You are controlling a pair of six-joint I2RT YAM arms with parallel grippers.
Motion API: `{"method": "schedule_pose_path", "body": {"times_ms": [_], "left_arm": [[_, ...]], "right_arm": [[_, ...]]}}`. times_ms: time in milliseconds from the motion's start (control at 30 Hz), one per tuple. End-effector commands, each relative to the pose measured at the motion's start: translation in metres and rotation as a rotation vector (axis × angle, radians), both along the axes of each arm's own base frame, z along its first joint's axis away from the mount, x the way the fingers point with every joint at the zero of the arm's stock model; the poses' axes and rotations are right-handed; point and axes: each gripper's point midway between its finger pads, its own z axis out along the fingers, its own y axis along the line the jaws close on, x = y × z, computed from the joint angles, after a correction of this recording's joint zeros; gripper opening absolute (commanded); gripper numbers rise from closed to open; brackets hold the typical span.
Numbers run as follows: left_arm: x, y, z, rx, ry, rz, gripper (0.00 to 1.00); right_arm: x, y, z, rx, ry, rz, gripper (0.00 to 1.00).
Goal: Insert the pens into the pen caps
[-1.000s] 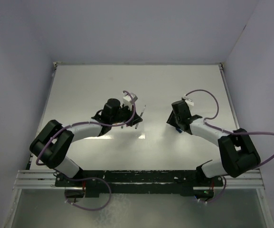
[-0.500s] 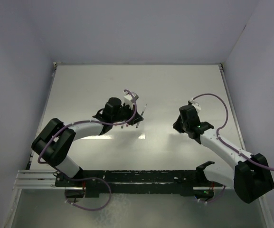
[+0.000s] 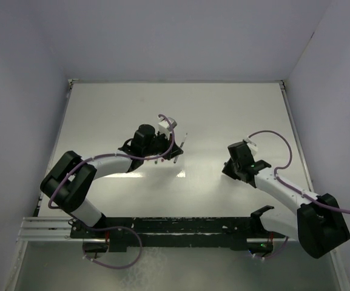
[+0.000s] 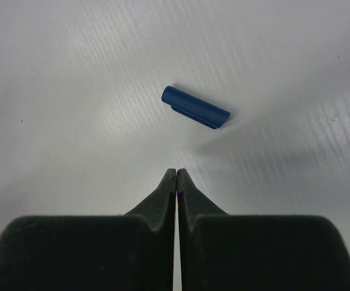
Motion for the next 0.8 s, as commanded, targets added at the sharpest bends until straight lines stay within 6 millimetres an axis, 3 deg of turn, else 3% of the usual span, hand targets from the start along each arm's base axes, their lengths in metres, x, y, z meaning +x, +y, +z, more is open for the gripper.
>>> {"method": "schedule_pose_path", "body": {"times_ms": [0, 333, 767], "left_arm": [[0.008, -0.006, 0.024, -0.045, -0.070, -0.015, 0.00], [0.007, -0.004, 0.024, -0.040, -0.074, -0.010, 0.00], [0.007, -0.002, 0.023, -0.030, -0.076, -0.002, 0.00]], "right_arm": [[0.000, -0.013, -0.007, -0.032, 0.014, -0.099, 0.00], [0.010, -0.028, -0.010, -0.079, -0.026, -0.214, 0.00], [0.025, -0.039, -0.028, -0.161, -0.020, -0.283, 0.00]]}}
